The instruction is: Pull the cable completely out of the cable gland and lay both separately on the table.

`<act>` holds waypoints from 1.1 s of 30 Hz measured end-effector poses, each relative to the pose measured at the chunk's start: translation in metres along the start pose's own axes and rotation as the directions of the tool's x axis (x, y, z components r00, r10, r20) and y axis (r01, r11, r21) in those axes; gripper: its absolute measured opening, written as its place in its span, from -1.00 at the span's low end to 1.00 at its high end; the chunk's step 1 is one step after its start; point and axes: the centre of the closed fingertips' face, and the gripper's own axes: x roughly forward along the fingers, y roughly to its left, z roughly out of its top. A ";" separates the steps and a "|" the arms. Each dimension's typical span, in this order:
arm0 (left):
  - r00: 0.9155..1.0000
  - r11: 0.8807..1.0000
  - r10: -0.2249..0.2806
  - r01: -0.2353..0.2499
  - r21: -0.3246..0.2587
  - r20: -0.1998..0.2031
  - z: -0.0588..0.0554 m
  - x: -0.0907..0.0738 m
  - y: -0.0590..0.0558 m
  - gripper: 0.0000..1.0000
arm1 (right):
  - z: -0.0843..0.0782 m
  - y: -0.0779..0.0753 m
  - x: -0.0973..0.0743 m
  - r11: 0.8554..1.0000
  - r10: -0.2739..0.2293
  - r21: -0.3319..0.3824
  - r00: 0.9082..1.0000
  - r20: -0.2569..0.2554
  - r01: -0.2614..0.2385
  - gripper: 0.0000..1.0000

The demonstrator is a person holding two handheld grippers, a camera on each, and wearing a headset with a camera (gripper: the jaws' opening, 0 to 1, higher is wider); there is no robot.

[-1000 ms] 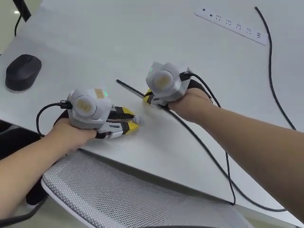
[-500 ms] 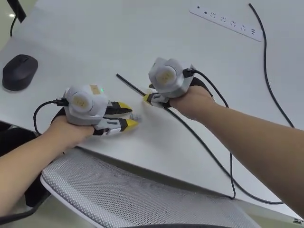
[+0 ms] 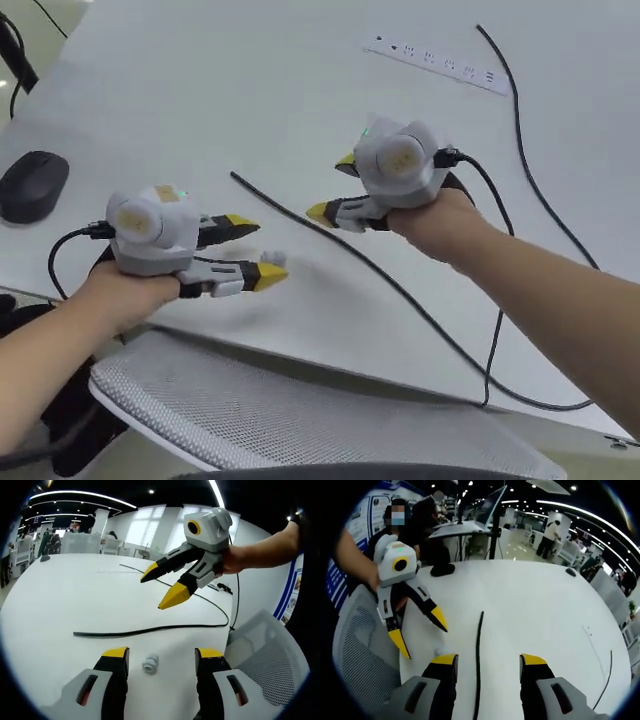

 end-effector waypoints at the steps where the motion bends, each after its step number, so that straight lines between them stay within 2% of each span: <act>1: 1.000 1.000 -0.001 0.001 -0.004 0.004 0.002 -0.003 -0.002 0.09 | 0.005 0.001 -0.005 1.000 0.001 0.022 1.000 0.031 -0.002 0.01; 2: 1.000 1.000 -0.006 0.006 -0.006 0.008 0.004 -0.005 -0.005 0.10 | 0.009 0.002 -0.014 0.999 0.000 0.050 0.998 0.064 -0.003 0.04; 4: 1.000 1.000 -0.006 0.006 -0.015 0.028 0.010 -0.010 -0.008 0.15 | 0.010 0.002 -0.027 0.998 -0.011 0.058 0.997 0.074 0.006 0.08; 5: 0.999 1.000 -0.008 0.009 -0.024 0.040 0.014 -0.013 -0.010 0.19 | 0.012 0.002 -0.036 0.997 -0.015 0.078 0.995 0.095 0.008 0.09; 8: 0.998 0.999 -0.012 0.014 -0.039 0.056 0.022 -0.019 -0.015 0.32 | 0.019 0.005 -0.056 0.991 -0.021 0.134 0.986 0.167 -0.001 0.13; 9: 0.998 0.999 -0.014 0.017 -0.043 0.057 0.023 -0.021 -0.015 0.37 | 0.018 0.004 -0.063 0.990 -0.031 0.139 0.985 0.172 0.006 0.15; 11: 0.999 0.999 -0.011 0.014 -0.045 0.053 0.026 -0.025 -0.017 0.43 | 0.018 0.003 -0.077 0.986 -0.047 0.166 0.977 0.206 0.013 0.17; 13: 0.998 0.999 -0.002 0.005 -0.039 0.062 0.031 -0.031 -0.016 0.47 | 0.017 0.003 -0.091 0.977 -0.069 0.215 0.967 0.247 0.015 0.23; 14: 0.998 0.999 0.000 0.002 -0.037 0.065 0.033 -0.033 -0.016 0.50 | 0.015 0.003 -0.097 0.974 -0.077 0.225 0.964 0.253 0.019 0.25; 16: 0.997 0.999 0.003 0.000 -0.038 0.077 0.041 -0.039 -0.017 0.56 | 0.009 0.003 -0.110 0.968 -0.095 0.248 0.957 0.274 0.025 0.29; 17: 0.996 0.999 0.001 0.002 -0.037 0.087 0.045 -0.042 -0.019 0.59 | 0.004 0.001 -0.118 0.960 -0.120 0.277 0.951 0.286 0.038 0.31; 19: 0.996 1.000 0.003 -0.001 -0.028 0.092 0.050 -0.047 -0.020 0.65 | -0.004 0.005 -0.125 0.944 -0.119 0.329 0.950 0.288 0.018 0.31; 21: 0.995 1.000 0.009 -0.007 -0.018 0.100 0.052 -0.049 -0.020 0.74 | -0.010 0.008 -0.135 0.946 -0.141 0.323 0.942 0.305 0.037 0.37; 24: 0.995 1.000 0.024 -0.023 -0.019 0.096 0.054 -0.055 -0.019 0.81 | -0.025 0.015 -0.144 0.941 -0.163 0.332 0.941 0.296 0.059 0.45; 26: 0.994 0.999 0.038 -0.036 -0.025 0.107 0.056 -0.060 -0.019 0.84 | -0.041 0.018 -0.147 0.926 -0.174 0.374 0.936 0.306 0.050 0.54; 27: 0.992 0.999 0.045 -0.042 -0.031 0.115 0.057 -0.063 -0.019 0.85 | -0.045 0.020 -0.148 0.923 -0.177 0.380 0.936 0.305 0.051 0.61; 29: 0.992 0.998 0.059 -0.054 -0.041 0.111 0.055 -0.066 -0.018 0.93 | -0.056 0.024 -0.149 0.915 -0.190 0.399 0.934 0.302 0.057 0.70; 31: 0.995 0.997 0.064 -0.062 -0.040 0.072 0.046 -0.067 -0.016 0.97 | -0.069 0.028 -0.150 0.905 -0.200 0.420 0.933 0.298 0.060 0.79; 33: 0.996 0.996 0.083 -0.082 -0.043 0.041 0.039 -0.069 -0.014 0.97 | -0.084 0.035 -0.149 0.893 -0.194 0.448 0.939 0.282 0.050 0.82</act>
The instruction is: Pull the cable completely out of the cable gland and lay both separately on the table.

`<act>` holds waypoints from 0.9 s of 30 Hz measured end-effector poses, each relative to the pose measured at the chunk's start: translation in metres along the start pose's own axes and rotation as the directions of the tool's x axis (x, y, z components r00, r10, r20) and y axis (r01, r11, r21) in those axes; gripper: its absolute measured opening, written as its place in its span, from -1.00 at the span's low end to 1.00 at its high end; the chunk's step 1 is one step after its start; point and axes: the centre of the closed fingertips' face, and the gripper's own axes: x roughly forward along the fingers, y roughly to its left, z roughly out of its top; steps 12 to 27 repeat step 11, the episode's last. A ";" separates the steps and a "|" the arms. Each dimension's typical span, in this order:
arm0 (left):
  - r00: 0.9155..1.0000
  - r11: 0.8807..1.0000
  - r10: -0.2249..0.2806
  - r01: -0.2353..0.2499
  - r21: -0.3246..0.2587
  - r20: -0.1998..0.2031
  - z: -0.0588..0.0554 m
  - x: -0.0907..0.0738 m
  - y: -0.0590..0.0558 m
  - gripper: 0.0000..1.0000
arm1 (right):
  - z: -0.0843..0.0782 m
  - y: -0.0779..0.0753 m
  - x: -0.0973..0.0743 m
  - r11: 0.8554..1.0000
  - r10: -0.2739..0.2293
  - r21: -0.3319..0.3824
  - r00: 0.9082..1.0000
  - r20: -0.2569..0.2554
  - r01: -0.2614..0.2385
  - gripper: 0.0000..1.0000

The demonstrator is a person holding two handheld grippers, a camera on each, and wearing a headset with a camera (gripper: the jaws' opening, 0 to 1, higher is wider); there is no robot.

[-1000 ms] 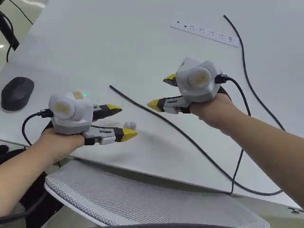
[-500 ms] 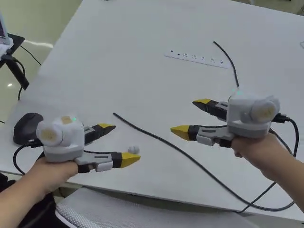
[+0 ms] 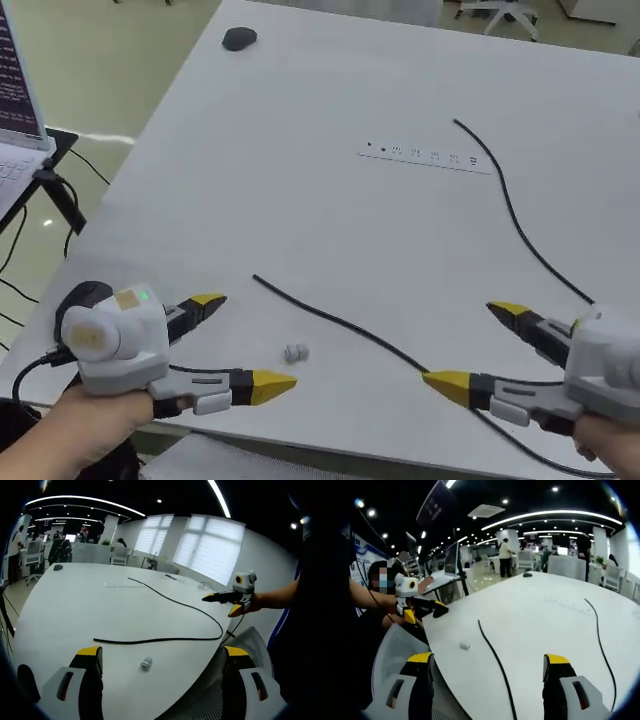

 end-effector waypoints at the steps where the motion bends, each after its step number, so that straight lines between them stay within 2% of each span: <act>1: 1.000 1.000 0.007 -0.007 -0.004 -0.001 -0.001 -0.001 0.002 0.97 | -0.007 0.002 -0.002 1.000 0.017 0.022 1.000 -0.010 -0.017 0.84; 3: 0.999 1.000 0.027 -0.028 -0.012 -0.034 -0.007 -0.003 0.008 0.97 | -0.019 0.005 -0.005 0.999 0.025 0.034 0.999 -0.028 -0.024 0.91; 5: 0.996 0.999 0.050 -0.049 0.007 -0.072 -0.013 -0.005 0.013 0.98 | -0.031 0.005 -0.007 0.999 0.031 0.039 0.998 -0.057 -0.029 0.93; 6: 0.995 0.999 0.049 -0.048 0.021 -0.083 -0.015 -0.005 0.013 0.98 | -0.035 0.004 -0.008 0.999 0.027 0.036 0.997 -0.066 -0.025 0.95; 8: 0.990 0.999 0.034 -0.032 0.022 -0.136 -0.024 -0.005 0.010 0.98 | -0.041 0.001 -0.010 0.999 0.024 0.037 0.996 -0.086 -0.021 0.95; 11: 0.988 0.999 0.030 -0.024 0.039 -0.152 -0.026 -0.002 0.010 0.98 | -0.037 0.002 -0.011 0.997 0.034 0.067 0.997 -0.074 -0.029 0.98; 27: 0.988 0.999 0.030 -0.024 0.039 -0.152 -0.026 -0.002 0.010 0.98 | -0.037 0.002 -0.011 0.997 0.034 0.067 0.997 -0.074 -0.029 0.98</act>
